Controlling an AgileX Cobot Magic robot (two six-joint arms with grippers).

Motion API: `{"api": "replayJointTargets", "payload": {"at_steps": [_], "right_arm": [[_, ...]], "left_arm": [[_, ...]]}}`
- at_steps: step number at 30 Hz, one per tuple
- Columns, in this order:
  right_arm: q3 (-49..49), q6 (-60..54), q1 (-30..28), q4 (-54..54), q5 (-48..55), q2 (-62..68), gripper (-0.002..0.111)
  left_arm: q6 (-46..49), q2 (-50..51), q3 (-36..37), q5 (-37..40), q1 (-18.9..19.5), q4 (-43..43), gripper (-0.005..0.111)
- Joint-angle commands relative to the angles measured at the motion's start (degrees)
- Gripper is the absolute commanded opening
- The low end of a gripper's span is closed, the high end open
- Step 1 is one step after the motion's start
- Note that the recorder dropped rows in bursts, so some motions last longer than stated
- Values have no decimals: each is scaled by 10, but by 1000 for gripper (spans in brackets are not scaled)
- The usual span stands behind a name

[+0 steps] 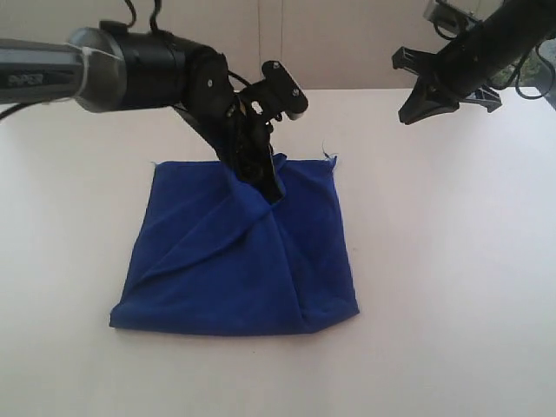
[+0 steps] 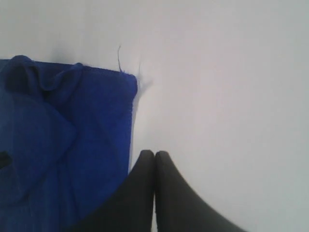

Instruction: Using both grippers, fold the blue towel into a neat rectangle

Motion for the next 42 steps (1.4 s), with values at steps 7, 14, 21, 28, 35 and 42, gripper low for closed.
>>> {"api": "replayJointTargets", "payload": {"at_steps": [7, 14, 21, 28, 35, 42], "right_arm": [[2, -20, -4, 2, -9, -1, 0], [2, -28, -4, 2, -16, 0, 0], [2, -28, -4, 2, -16, 0, 0], [2, -28, -4, 2, -16, 0, 0], [2, -29, -4, 2, -18, 0, 0], [2, -29, -4, 2, -25, 0, 0]], "left_arm": [[41, 48, -4, -95, -13, -4, 48], [85, 66, -3, -123, -29, -4, 62], [128, 88, -3, -120, -29, 28, 62], [129, 91, -3, -119, -29, 116, 62], [120, 91, -3, -94, -29, 162, 62], [109, 73, -3, -120, -44, 139, 62]]}}
